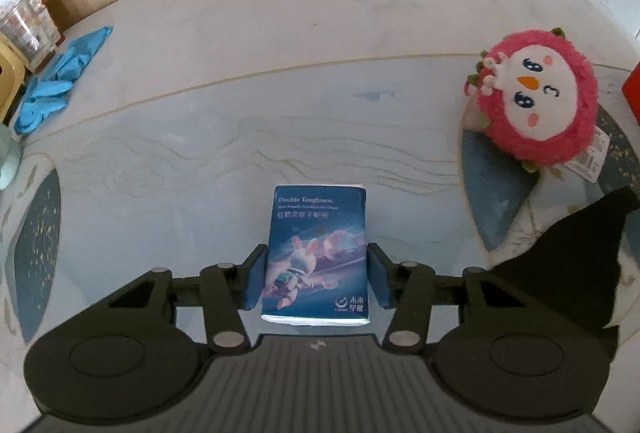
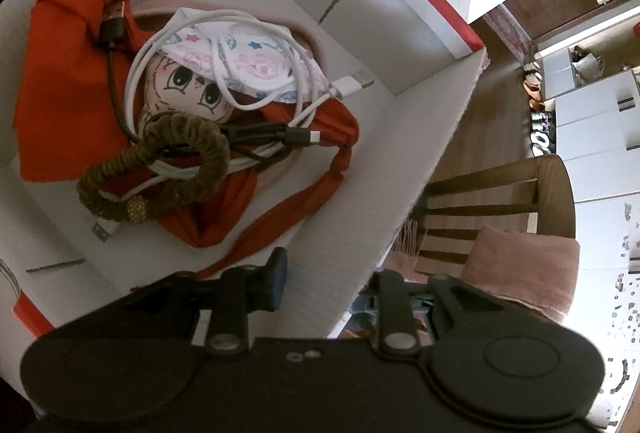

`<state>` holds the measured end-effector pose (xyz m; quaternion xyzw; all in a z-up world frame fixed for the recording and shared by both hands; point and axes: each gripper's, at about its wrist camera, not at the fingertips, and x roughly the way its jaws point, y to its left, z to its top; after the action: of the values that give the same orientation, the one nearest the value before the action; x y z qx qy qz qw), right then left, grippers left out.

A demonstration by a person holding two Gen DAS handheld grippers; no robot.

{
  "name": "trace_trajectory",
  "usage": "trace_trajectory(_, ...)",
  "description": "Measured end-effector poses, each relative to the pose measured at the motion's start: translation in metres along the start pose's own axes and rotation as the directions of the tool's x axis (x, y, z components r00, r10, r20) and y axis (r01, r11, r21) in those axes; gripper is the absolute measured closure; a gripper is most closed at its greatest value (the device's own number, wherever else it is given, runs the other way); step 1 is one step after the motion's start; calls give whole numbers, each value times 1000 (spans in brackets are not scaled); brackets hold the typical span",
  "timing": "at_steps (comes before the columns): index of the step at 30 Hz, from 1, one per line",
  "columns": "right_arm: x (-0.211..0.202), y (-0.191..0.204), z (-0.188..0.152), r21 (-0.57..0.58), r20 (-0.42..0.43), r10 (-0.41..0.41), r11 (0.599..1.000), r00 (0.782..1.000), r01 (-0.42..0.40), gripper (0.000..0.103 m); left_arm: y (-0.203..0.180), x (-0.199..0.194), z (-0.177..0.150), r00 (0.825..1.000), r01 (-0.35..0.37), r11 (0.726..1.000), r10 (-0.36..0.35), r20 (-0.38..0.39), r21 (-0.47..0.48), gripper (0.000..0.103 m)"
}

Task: Organize objects
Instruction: 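Close the left gripper on the blue booklet and lift it, then carry the blue booklet with the left gripper toward the box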

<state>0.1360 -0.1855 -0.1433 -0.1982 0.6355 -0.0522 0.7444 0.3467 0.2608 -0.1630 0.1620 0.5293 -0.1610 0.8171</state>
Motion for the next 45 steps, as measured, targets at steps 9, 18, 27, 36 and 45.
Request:
trace_trajectory(9, -2, -2, -6, -7, 30, 17, 1000, 999, -17, 79, -47, -44, -2, 999, 38, 999, -39, 36, 30, 53)
trace_trajectory(18, -3, -3, -6, -12, 38, 30, 999, 999, -30, 80, -106, -86, 1, 992, 106, 990, -111, 56, 90, 53)
trace_trajectory(27, -6, -7, -10, -15, 61, 71, 997, 996, -70, 82, -172, -124, 12, 974, 187, 962, -207, 86, 200, 53)
trace_trajectory(36, -8, -8, -11, -34, 74, 76, 997, 994, -74, 83, -243, -148, 21, 950, 243, 905, -294, 102, 348, 53)
trace_trajectory(45, -10, -8, -15, -43, 90, 82, 996, 993, -79, 83, -314, -150, 36, 933, 264, 844, -347, 100, 466, 54)
